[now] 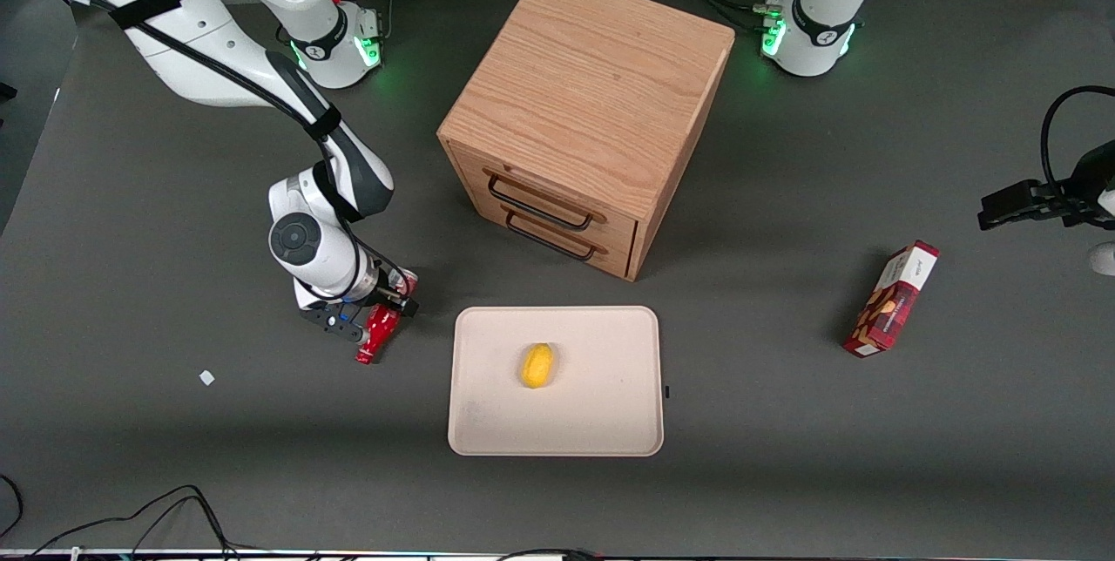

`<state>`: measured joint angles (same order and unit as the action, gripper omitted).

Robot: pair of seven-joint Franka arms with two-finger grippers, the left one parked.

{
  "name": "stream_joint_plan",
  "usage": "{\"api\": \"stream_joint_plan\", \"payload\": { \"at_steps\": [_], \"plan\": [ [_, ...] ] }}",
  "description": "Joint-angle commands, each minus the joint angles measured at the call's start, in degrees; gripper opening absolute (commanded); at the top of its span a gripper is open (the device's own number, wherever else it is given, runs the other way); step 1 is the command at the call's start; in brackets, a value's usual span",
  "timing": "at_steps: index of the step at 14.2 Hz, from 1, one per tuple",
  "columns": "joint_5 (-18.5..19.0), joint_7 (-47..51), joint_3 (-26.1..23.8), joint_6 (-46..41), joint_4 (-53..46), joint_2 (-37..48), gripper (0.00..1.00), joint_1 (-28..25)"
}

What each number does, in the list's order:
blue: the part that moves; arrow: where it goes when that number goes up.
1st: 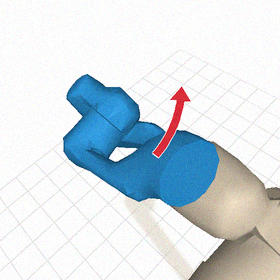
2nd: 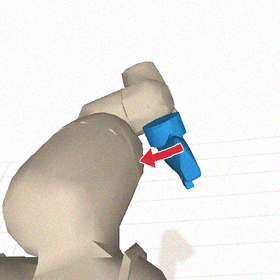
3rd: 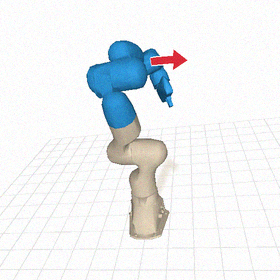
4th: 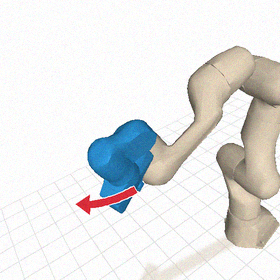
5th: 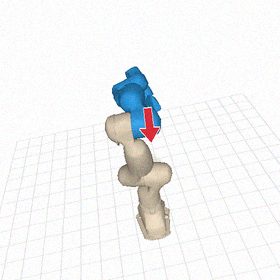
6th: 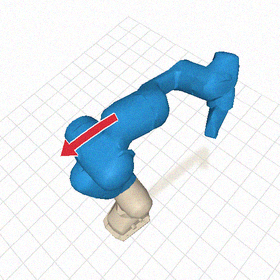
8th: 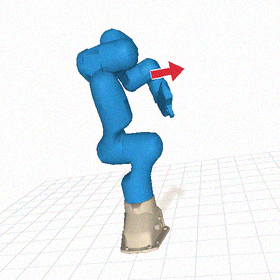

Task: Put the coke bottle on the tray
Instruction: 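Lower the open right gripper over the bottle and close on it, then lift the bottle with the right gripper and carry it toward the tray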

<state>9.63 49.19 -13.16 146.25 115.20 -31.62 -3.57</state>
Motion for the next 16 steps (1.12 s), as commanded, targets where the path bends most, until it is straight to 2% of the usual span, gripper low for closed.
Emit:
{"api": "stream_joint_plan", "payload": {
  "at_steps": [1,6,10,14,16],
  "plan": [
    [2.2,2.5,0.4,0.5,-0.9,-0.5,0.0,-0.6],
    [2.6,2.5,0.4,0.4,-0.9,-0.3,0.0,-0.6],
    [2.6,0.9,0.2,-2.4,-1.1,4.1,0.0,0.4],
    [2.0,-2.8,-0.4,-18.0,-8.5,7.4,0.0,0.5],
    [-0.3,-5.7,-2.3,-24.7,-11.7,9.2,0.0,2.8]
  ]
}}
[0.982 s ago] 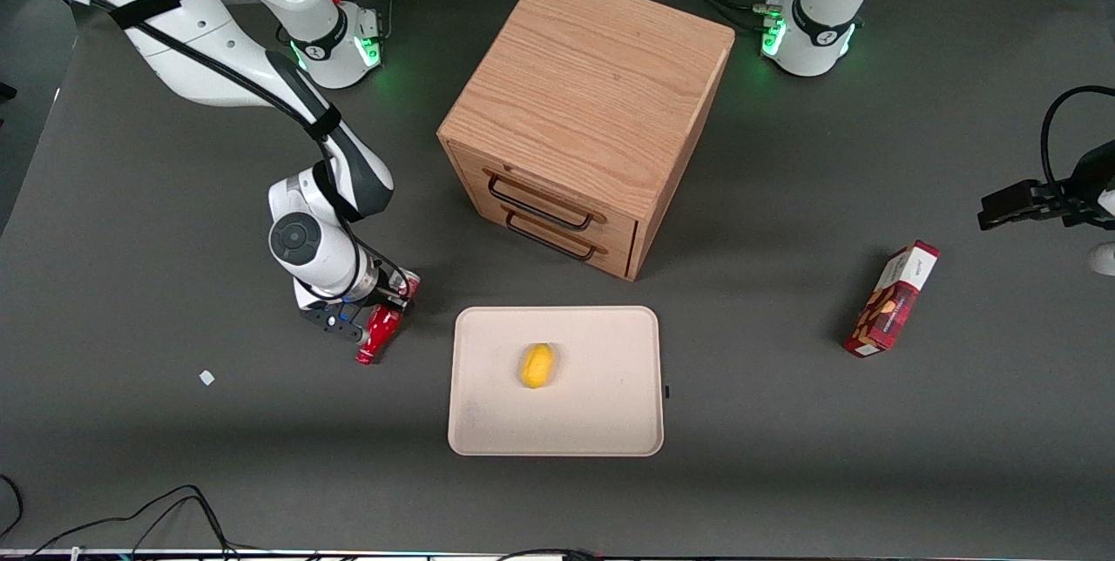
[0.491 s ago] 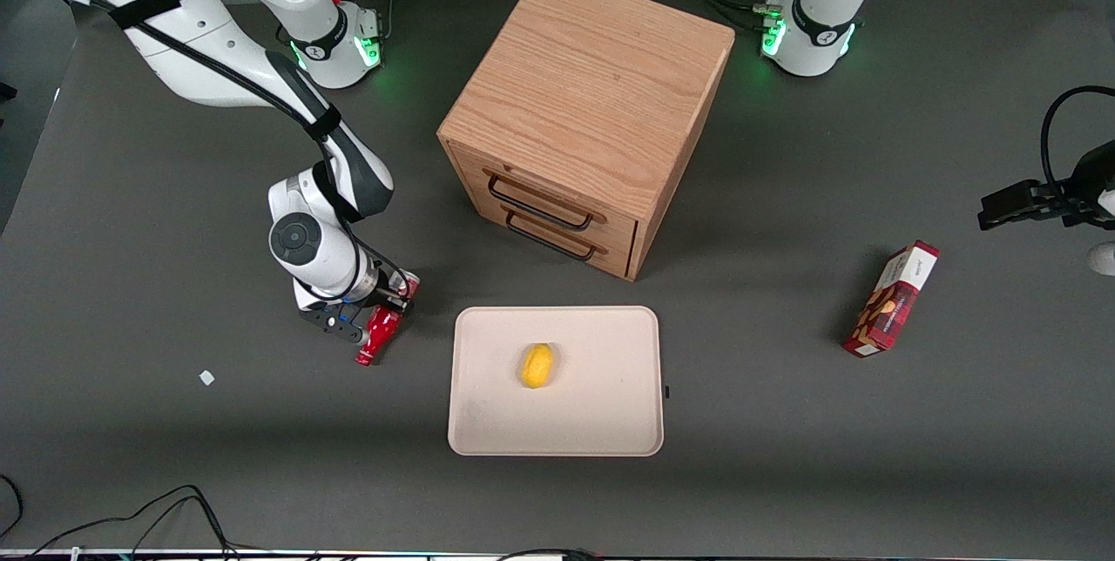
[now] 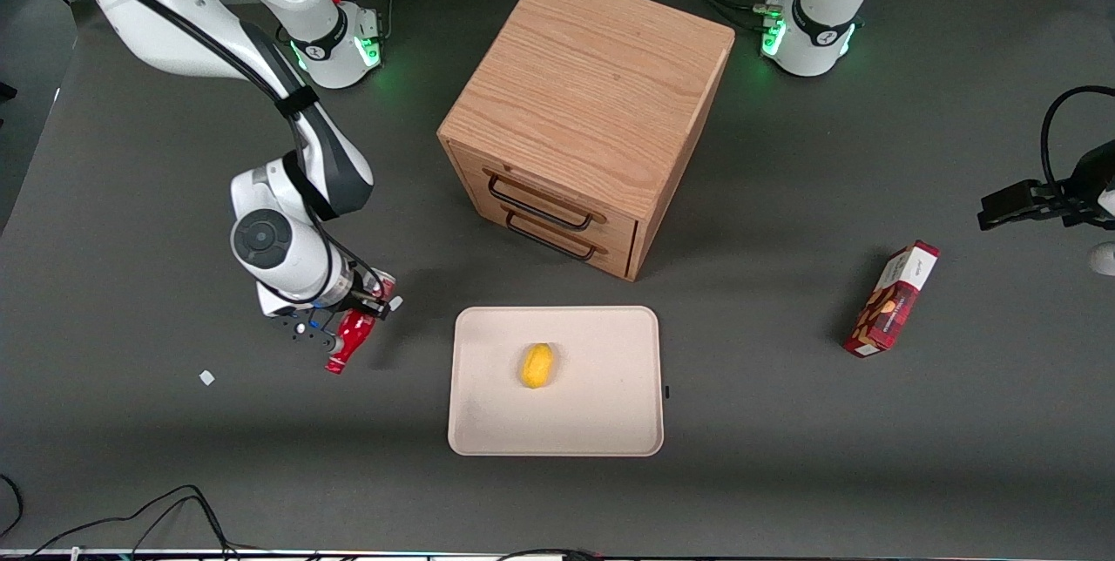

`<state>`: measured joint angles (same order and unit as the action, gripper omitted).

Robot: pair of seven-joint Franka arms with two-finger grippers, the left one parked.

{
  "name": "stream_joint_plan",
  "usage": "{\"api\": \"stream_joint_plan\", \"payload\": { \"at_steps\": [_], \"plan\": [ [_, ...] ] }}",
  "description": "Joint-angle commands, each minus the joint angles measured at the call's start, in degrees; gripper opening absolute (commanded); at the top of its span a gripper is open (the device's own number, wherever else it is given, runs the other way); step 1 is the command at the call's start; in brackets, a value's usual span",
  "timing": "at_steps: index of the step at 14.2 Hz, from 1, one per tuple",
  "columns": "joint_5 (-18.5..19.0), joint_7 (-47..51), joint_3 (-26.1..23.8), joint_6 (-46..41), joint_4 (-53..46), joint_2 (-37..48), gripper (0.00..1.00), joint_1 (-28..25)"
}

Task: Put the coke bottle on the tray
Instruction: 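Lift the bottle with the right gripper and carry it toward the tray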

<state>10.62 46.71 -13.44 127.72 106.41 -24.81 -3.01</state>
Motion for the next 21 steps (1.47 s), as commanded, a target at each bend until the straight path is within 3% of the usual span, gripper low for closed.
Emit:
{"api": "stream_joint_plan", "payload": {
  "at_steps": [1,4,7,13,16,19,21],
  "plan": [
    [-2.8,-4.9,-4.3,-9.6,-5.6,2.5,0.0,4.2],
    [-3.1,-6.7,-8.4,-23.3,-15.7,2.4,0.0,7.5],
    [-4.3,-7.2,-8.4,-32.0,-25.6,0.1,0.0,7.2],
    [-3.3,-6.4,-7.4,-32.2,-39.1,-13.7,0.0,1.2],
    [-3.3,-7.4,-1.5,-30.9,-45.9,-21.1,0.0,-6.1],
    [-3.4,-9.5,3.9,-23.0,-48.7,-26.5,0.0,-13.1],
    [-3.3,-11.6,4.4,-17.7,-49.6,-29.4,0.0,-14.3]
  ]
}}
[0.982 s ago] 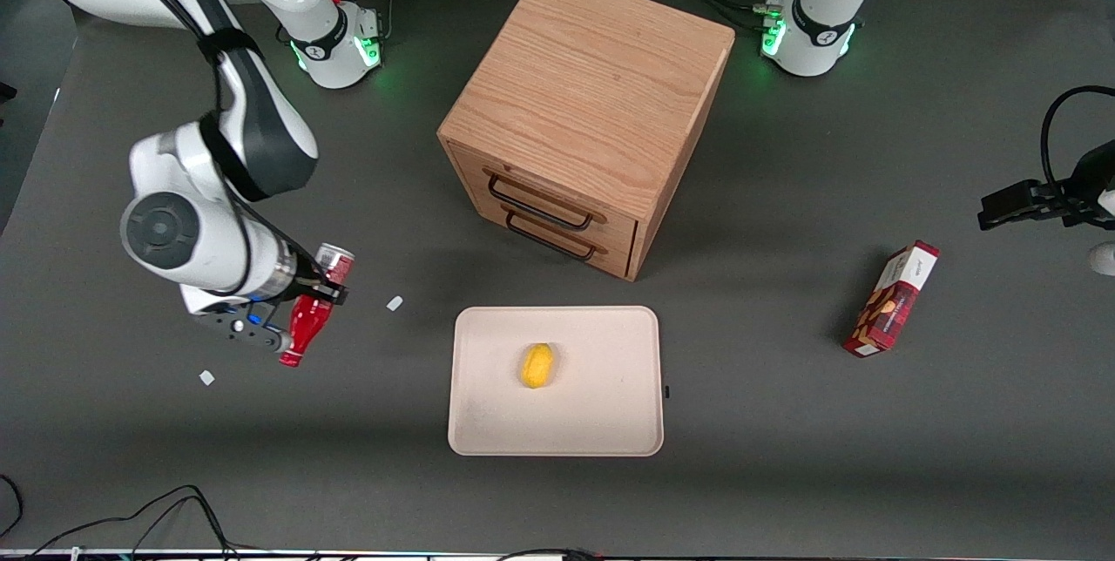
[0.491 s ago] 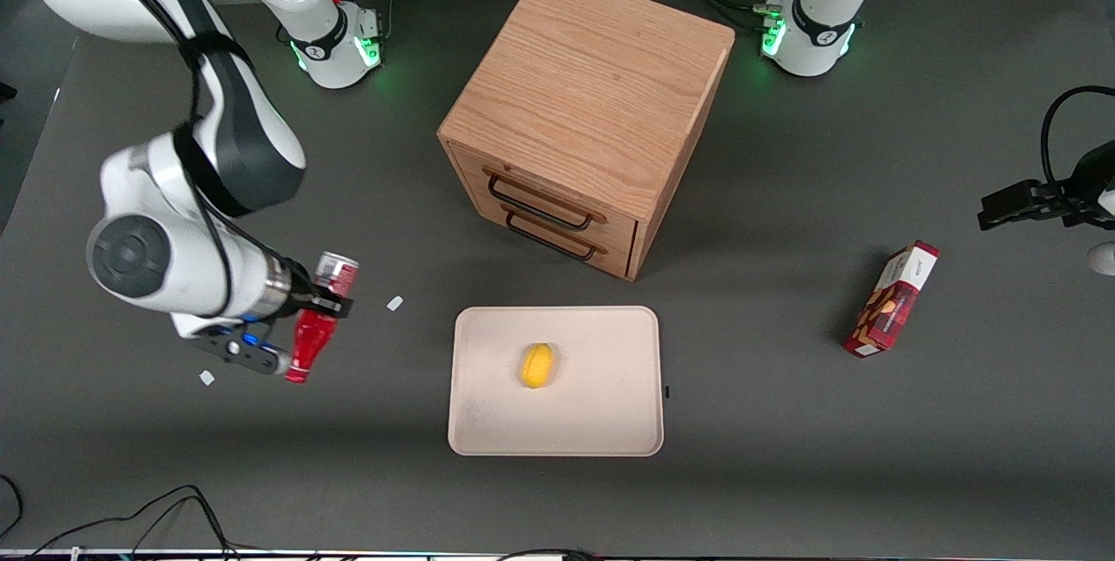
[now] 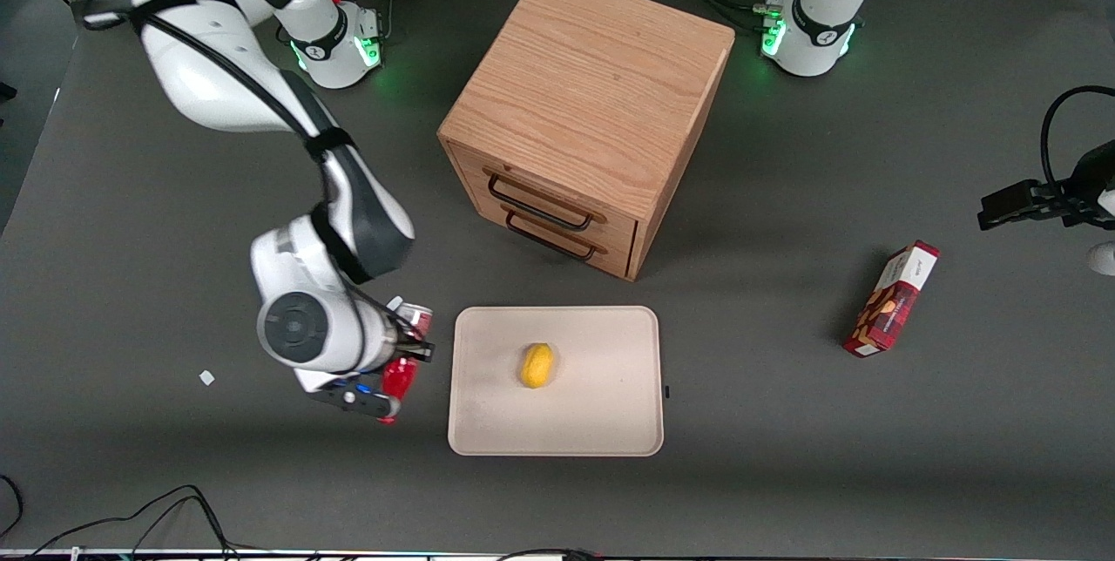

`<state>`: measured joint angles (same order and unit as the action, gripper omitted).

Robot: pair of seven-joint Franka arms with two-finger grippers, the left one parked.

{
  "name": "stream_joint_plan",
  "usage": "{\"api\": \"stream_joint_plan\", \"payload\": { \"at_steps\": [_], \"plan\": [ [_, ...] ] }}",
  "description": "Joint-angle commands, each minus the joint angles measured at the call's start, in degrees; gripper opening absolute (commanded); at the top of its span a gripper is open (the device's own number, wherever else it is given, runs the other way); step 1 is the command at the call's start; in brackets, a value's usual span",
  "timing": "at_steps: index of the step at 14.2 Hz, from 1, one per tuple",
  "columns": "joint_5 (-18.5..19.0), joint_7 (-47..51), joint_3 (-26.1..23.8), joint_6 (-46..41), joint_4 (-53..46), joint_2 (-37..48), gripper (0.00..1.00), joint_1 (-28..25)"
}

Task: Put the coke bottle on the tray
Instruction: 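Lower the bottle onto the tray beside the lemon with the right gripper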

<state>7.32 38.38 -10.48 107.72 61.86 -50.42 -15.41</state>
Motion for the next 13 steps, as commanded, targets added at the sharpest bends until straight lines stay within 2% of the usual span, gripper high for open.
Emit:
{"api": "stream_joint_plan", "payload": {
  "at_steps": [1,4,13],
  "plan": [
    [-0.1,-3.5,1.5,4.7,-5.2,-4.7,0.0,-2.4],
    [0.0,-4.6,1.6,9.0,-5.2,-6.8,0.0,-2.9],
    [0.0,-8.1,3.4,13.7,-5.0,-10.0,0.0,-4.9]
  ]
}}
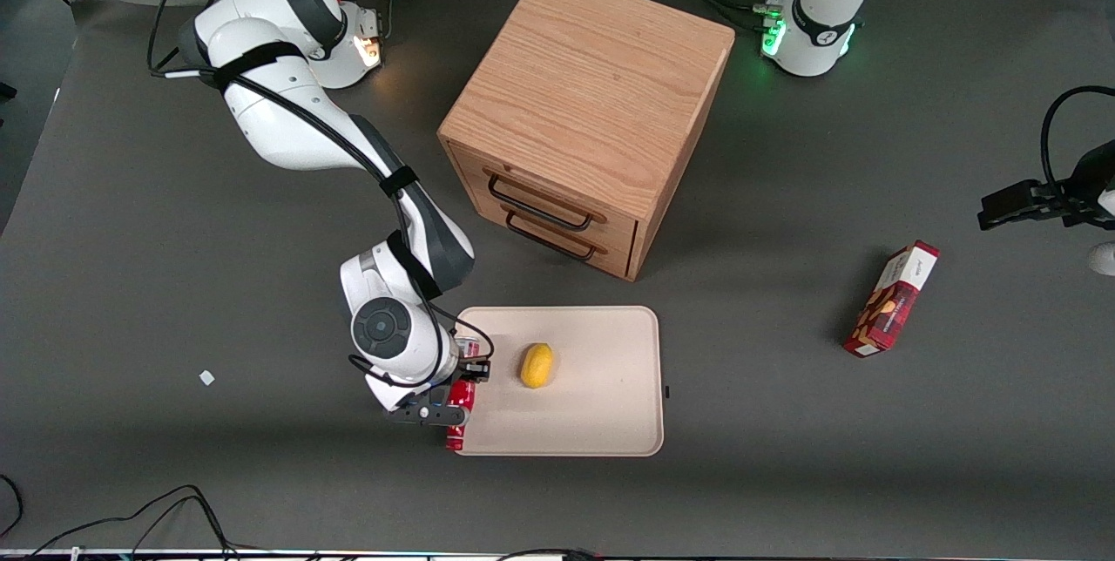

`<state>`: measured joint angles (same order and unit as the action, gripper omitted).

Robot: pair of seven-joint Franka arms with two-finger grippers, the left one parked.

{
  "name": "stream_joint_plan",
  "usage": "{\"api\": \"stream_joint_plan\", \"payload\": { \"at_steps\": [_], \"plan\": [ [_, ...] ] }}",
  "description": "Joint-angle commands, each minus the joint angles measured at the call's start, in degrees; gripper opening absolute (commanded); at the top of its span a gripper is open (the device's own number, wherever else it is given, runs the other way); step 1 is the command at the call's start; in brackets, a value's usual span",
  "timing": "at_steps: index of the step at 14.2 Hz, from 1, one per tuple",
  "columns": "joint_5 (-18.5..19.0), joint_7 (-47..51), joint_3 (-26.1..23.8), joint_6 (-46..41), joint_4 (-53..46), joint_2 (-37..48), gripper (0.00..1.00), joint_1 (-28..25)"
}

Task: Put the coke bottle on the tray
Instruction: 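Lower the bottle onto the tray beside the lemon with the right gripper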

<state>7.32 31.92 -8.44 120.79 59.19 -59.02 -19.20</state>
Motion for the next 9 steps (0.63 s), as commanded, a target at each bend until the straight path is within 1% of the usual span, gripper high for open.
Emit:
{"api": "stream_joint_plan", "payload": {
  "at_steps": [1,2,3,4,5,6,7,8,9],
  "plan": [
    [0.0,-2.1,1.4,0.6,-2.3,-1.6,0.0,-1.1],
    [0.0,-2.1,1.4,0.6,-2.2,-1.8,0.0,-1.1],
    [-0.1,-2.1,1.4,0.6,-2.1,-1.8,0.03,-1.1],
    [-0.1,-2.1,1.4,0.6,-2.1,-1.9,0.19,-1.1],
    [-0.1,-2.0,1.4,0.7,-2.1,-2.1,0.31,-1.1],
    [-0.1,-2.0,1.4,0.7,-2.1,-2.1,0.45,-1.1],
    [-0.1,-1.7,1.4,0.7,-2.1,-2.2,0.86,-1.1],
    [-0.1,-1.3,1.4,0.7,-2.1,-2.1,1.0,-1.1],
    [-0.1,-1.4,1.4,0.7,-2.1,-2.1,1.0,-1.1]
  ]
}}
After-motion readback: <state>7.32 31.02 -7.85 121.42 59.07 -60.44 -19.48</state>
